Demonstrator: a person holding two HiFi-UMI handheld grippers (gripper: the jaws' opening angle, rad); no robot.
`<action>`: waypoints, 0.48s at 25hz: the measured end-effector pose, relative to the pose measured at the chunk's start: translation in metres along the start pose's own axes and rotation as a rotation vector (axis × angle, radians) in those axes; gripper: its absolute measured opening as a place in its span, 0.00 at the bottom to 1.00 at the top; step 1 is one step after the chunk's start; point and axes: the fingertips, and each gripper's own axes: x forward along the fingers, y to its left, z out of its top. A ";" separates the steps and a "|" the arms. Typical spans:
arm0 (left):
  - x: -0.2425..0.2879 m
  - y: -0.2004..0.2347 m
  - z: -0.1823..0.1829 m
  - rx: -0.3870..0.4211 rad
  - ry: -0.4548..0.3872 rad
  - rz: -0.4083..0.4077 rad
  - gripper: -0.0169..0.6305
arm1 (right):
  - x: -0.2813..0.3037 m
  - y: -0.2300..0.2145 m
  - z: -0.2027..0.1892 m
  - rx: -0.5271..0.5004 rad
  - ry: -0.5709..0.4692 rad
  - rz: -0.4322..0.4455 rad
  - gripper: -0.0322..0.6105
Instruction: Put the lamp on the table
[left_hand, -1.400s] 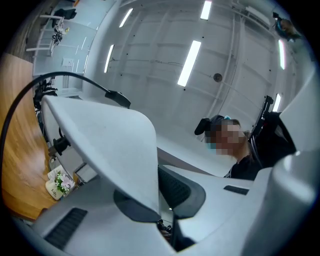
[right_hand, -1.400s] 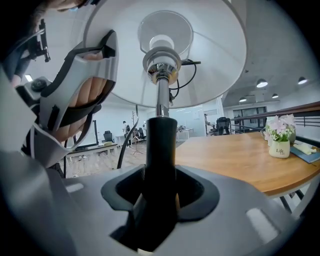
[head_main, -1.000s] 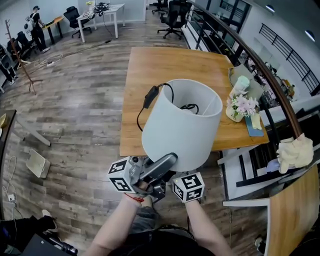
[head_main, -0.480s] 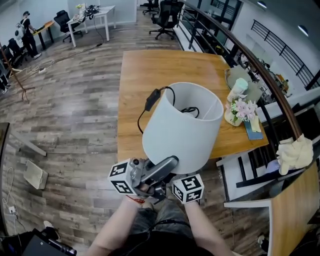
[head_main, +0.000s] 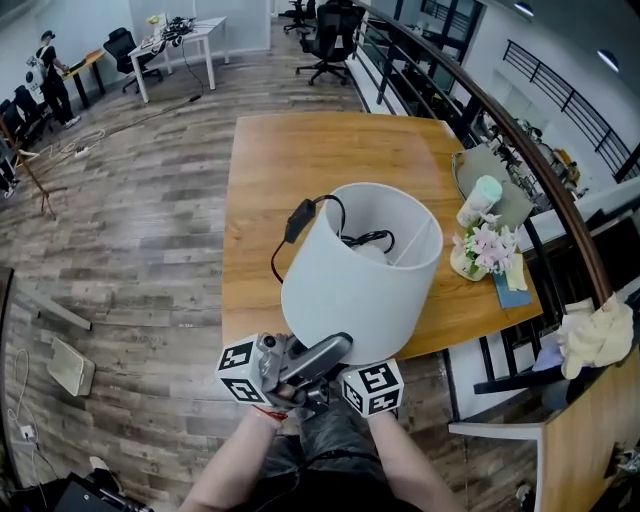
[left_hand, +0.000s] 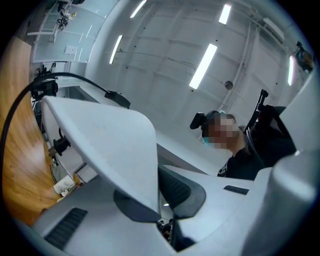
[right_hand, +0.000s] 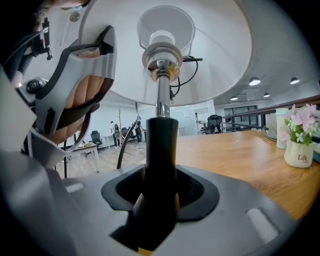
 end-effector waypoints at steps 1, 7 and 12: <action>0.002 0.008 0.002 0.005 0.001 0.000 0.02 | 0.006 -0.006 0.002 -0.003 0.004 0.004 0.34; 0.009 0.053 0.013 0.030 -0.010 0.011 0.02 | 0.040 -0.043 0.007 -0.027 0.028 0.029 0.34; 0.008 0.085 0.024 0.047 -0.029 0.024 0.02 | 0.068 -0.066 0.003 -0.032 0.051 0.049 0.34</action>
